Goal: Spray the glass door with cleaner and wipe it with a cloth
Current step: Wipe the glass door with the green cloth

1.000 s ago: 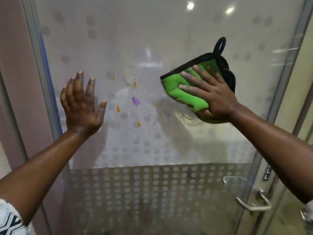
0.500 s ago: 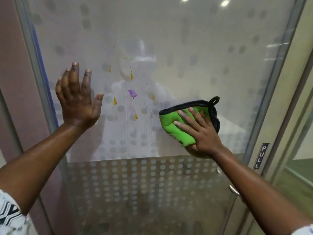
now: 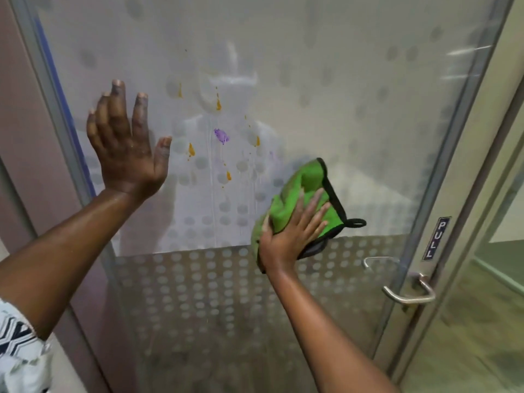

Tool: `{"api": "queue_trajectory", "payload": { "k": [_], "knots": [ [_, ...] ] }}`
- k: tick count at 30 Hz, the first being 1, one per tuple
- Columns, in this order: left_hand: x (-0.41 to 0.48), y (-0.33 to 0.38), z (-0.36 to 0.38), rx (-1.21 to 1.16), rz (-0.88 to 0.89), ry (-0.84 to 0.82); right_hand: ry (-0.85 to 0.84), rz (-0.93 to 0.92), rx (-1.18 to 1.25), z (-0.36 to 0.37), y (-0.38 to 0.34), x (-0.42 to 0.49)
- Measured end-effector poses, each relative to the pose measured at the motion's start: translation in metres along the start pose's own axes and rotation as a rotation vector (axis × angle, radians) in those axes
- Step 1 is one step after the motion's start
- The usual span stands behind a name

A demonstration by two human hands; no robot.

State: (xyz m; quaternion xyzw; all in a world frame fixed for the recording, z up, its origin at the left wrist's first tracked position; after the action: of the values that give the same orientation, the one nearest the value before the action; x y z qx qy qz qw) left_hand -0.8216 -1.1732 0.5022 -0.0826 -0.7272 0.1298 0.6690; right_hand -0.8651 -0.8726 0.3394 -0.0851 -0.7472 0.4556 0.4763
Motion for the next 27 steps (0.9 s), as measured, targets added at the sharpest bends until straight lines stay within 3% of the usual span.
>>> {"api": "queue_trajectory", "payload": {
  "k": [4,6,8,12,17,20,27],
  "knots": [
    [0.000,-0.001,-0.002,-0.020,0.004,0.005,-0.193,-0.445,-0.154,0.002,0.016,0.014],
    [0.001,-0.001,-0.002,-0.018,0.011,0.006,-0.197,-0.524,-0.225,-0.016,0.041,0.055],
    [0.001,-0.001,-0.001,-0.013,0.010,-0.001,-0.111,-0.352,-0.179,-0.048,0.079,0.102],
    [0.001,0.000,0.001,-0.007,0.013,0.006,0.181,0.236,0.149,-0.091,0.143,0.142],
    [0.000,0.000,0.001,0.011,0.009,0.011,0.356,0.615,0.206,-0.070,0.126,0.107],
    [0.001,0.000,0.002,0.007,0.007,-0.007,0.322,0.656,0.203,-0.048,0.092,0.072],
    [0.002,0.000,-0.001,0.003,0.010,-0.014,0.179,0.469,0.156,0.006,-0.018,0.015]
  ]
}}
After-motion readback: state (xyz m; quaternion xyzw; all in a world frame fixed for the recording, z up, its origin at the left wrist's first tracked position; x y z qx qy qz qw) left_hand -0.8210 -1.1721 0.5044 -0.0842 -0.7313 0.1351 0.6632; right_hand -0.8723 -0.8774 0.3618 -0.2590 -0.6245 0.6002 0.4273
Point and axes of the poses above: each hand's wrist, its own x-axis towards the middle knuckle, its own z-axis out of the palm, y = z × x, the point moved 9 cm from there along x, towards the middle knuckle, and after that the axes turned 14 degrees about z, right-handed, at the moved point
